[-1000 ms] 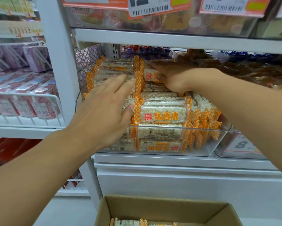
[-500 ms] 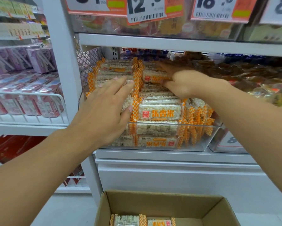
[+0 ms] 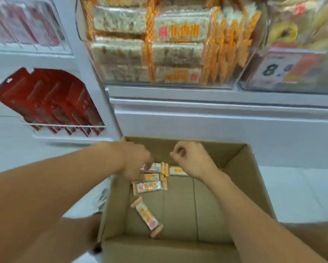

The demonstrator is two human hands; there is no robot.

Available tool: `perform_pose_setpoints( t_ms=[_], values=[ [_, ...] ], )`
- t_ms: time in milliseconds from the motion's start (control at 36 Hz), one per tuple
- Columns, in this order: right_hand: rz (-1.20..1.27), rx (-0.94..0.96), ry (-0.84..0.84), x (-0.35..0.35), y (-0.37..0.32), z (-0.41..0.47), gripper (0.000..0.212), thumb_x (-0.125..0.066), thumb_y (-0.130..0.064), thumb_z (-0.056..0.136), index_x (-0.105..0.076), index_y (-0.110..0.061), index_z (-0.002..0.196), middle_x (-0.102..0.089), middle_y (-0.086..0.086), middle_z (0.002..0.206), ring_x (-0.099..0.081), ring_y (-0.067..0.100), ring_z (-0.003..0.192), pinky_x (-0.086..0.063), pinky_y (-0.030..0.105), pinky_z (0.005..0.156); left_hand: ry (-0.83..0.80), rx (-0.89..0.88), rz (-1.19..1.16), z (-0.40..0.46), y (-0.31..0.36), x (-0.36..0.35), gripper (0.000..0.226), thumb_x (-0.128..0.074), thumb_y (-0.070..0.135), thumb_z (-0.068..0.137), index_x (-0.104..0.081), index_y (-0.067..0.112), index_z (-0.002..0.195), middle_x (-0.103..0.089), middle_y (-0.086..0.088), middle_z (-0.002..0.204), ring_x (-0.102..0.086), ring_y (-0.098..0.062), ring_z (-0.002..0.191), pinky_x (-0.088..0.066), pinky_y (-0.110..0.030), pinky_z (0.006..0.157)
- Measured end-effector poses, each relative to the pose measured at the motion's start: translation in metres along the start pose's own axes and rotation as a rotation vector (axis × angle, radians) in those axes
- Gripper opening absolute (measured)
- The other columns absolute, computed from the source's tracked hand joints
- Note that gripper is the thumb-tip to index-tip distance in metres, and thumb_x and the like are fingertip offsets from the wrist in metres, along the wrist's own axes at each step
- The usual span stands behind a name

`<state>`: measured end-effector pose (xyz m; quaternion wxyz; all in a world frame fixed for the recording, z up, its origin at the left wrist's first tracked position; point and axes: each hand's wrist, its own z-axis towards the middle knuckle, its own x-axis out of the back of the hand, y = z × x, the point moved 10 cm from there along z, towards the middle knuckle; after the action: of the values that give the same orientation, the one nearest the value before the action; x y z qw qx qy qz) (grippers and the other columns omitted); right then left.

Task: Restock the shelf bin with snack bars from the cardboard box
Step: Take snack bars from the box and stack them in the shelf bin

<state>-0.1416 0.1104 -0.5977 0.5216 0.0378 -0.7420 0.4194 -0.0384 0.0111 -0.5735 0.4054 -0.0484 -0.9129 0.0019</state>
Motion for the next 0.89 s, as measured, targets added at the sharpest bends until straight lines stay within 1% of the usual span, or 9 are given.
perform_pose_setpoints(
  t_ms=[56, 83, 167, 278, 389, 528, 667, 778, 889],
  values=[
    [-0.173, -0.133, -0.393, -0.071, 0.044, -0.016, 0.036, -0.073, -0.036, 0.085, -0.067, -0.022, 0.117, -0.070, 0.005, 0.117, -0.064, 0.025, 0.110, -0.049, 0.029, 0.088, -0.244, 0.059, 0.070, 0.018, 0.000, -0.066, 0.050, -0.059, 0.048, 0.091, -0.057, 0.023, 0.134, -0.063, -0.001, 0.125, -0.061, -0.024, 0.112, -0.050, -0.037, 0.097],
    [-0.209, -0.182, -0.469, -0.089, 0.063, -0.024, 0.049, -0.075, -0.033, 0.084, -0.061, -0.019, 0.128, -0.065, 0.007, 0.129, -0.060, 0.026, 0.119, -0.047, 0.030, 0.093, -0.291, 0.083, 0.063, 0.025, 0.002, -0.086, 0.057, -0.060, 0.051, 0.090, -0.055, 0.022, 0.138, -0.061, -0.001, 0.133, -0.060, -0.024, 0.117, -0.050, -0.037, 0.099],
    [-0.279, -0.260, -0.470, -0.108, 0.098, -0.035, 0.071, -0.073, -0.026, 0.087, -0.039, -0.013, 0.147, -0.045, 0.009, 0.150, -0.047, 0.029, 0.135, -0.040, 0.031, 0.107, -0.248, 0.185, -0.147, 0.043, 0.007, -0.105, 0.054, -0.063, 0.048, 0.093, -0.056, 0.016, 0.135, -0.058, -0.003, 0.135, -0.058, -0.024, 0.119, -0.046, -0.030, 0.089],
    [-0.346, -0.227, -0.445, -0.123, 0.118, -0.022, 0.084, -0.066, -0.019, 0.089, -0.019, -0.017, 0.158, -0.013, 0.003, 0.167, -0.018, 0.030, 0.151, -0.026, 0.034, 0.120, -0.179, 0.233, -0.325, 0.069, 0.022, -0.134, 0.055, -0.073, 0.038, 0.088, -0.055, 0.013, 0.134, -0.057, -0.008, 0.136, -0.058, -0.027, 0.120, -0.050, -0.034, 0.093],
    [-0.362, -0.234, -0.418, -0.138, 0.139, -0.006, 0.084, -0.057, -0.015, 0.091, -0.009, -0.025, 0.160, -0.007, -0.006, 0.168, -0.005, 0.026, 0.155, -0.023, 0.042, 0.122, -0.274, 0.133, -0.223, 0.093, 0.050, -0.183, 0.060, -0.078, 0.026, 0.084, -0.051, 0.014, 0.136, -0.054, -0.008, 0.136, -0.056, -0.029, 0.122, -0.051, -0.039, 0.095],
    [-0.430, -0.254, -0.297, -0.150, 0.154, -0.002, 0.055, -0.058, -0.013, 0.089, -0.041, -0.019, 0.141, -0.041, 0.002, 0.142, -0.040, 0.030, 0.129, -0.044, 0.042, 0.102, -0.150, 0.098, -0.047, 0.111, 0.056, -0.205, 0.054, -0.067, 0.012, 0.090, -0.048, 0.015, 0.140, -0.045, -0.007, 0.143, -0.041, -0.032, 0.133, -0.040, -0.043, 0.107],
    [-0.474, -0.285, -0.289, -0.155, 0.152, -0.008, 0.044, -0.063, -0.009, 0.085, -0.049, -0.017, 0.126, -0.051, 0.007, 0.128, -0.048, 0.031, 0.121, -0.045, 0.038, 0.091, -0.204, 0.092, -0.021, 0.117, 0.052, -0.225, 0.038, -0.056, 0.010, 0.096, -0.056, 0.015, 0.134, -0.055, -0.008, 0.139, -0.051, -0.028, 0.129, -0.045, -0.041, 0.103],
    [-0.314, -0.405, -0.314, -0.152, 0.165, -0.015, 0.041, -0.072, -0.016, 0.079, -0.052, -0.014, 0.115, -0.057, 0.010, 0.117, -0.057, 0.034, 0.111, -0.048, 0.034, 0.082, -0.248, 0.170, -0.361, 0.111, 0.048, -0.233, 0.034, -0.064, 0.031, 0.093, -0.061, 0.017, 0.123, -0.060, -0.006, 0.127, -0.060, -0.025, 0.114, -0.051, -0.033, 0.086],
    [0.092, -0.740, -0.450, -0.154, 0.184, -0.035, 0.040, -0.082, -0.018, 0.068, -0.061, -0.009, 0.101, -0.069, 0.006, 0.087, -0.067, 0.023, 0.079, -0.058, 0.035, 0.077, -0.159, 0.474, -1.377, 0.112, 0.042, -0.231, 0.020, -0.057, 0.029, 0.096, -0.062, 0.011, 0.102, -0.068, -0.011, 0.088, -0.067, -0.029, 0.083, -0.057, -0.039, 0.076]
  ],
)
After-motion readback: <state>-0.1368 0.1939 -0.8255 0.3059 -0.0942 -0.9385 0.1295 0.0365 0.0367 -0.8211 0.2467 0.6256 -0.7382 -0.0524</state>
